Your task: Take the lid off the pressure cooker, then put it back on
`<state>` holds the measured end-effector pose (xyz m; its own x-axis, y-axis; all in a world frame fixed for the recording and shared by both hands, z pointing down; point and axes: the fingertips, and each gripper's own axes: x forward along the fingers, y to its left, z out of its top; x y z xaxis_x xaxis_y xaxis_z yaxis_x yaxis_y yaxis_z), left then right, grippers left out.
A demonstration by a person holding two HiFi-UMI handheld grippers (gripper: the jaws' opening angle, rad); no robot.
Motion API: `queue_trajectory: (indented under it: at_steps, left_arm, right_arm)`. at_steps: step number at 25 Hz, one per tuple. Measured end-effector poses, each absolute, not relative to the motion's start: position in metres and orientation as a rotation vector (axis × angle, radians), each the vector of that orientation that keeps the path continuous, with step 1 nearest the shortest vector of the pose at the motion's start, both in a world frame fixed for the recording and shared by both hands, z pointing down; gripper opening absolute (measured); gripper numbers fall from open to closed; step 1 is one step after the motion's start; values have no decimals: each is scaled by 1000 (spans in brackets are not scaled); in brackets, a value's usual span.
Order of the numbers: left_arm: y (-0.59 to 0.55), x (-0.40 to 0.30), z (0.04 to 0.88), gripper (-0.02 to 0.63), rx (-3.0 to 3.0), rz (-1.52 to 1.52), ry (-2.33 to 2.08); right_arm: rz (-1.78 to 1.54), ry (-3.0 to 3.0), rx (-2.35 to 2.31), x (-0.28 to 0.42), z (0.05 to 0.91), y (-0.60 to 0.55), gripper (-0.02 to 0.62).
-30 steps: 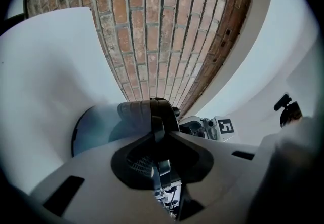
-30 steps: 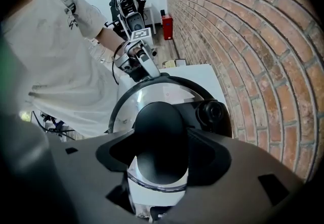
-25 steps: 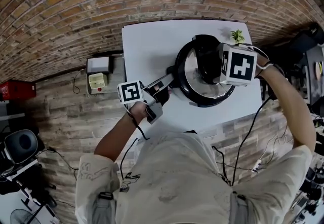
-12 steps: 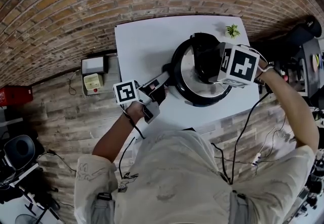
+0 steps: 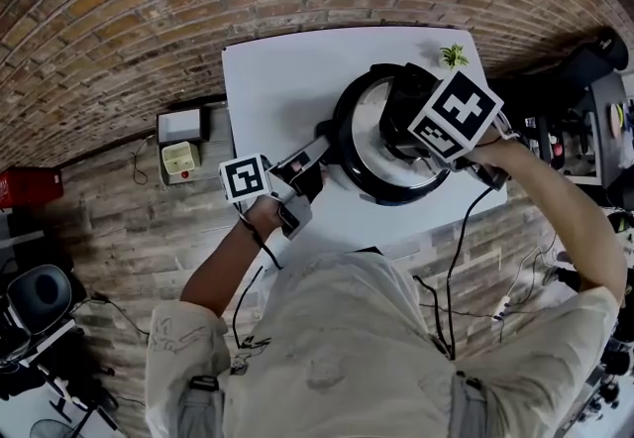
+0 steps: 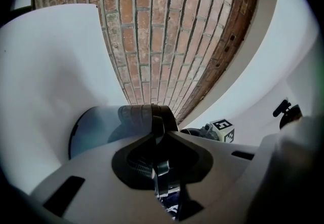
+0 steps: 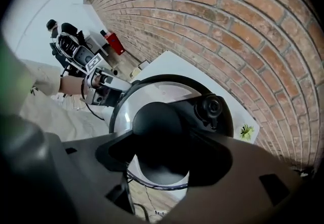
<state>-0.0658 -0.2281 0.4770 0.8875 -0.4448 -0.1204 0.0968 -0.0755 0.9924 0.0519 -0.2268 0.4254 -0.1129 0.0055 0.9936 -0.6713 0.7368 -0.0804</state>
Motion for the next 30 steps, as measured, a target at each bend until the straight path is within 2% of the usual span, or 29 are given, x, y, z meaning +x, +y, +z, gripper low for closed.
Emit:
queue_trajectory:
  at_steps: [30]
  left_arm:
    - [-229, -65, 477, 69, 1585, -463, -280]
  right_arm:
    - [543, -1639, 453, 50, 407, -230, 295]
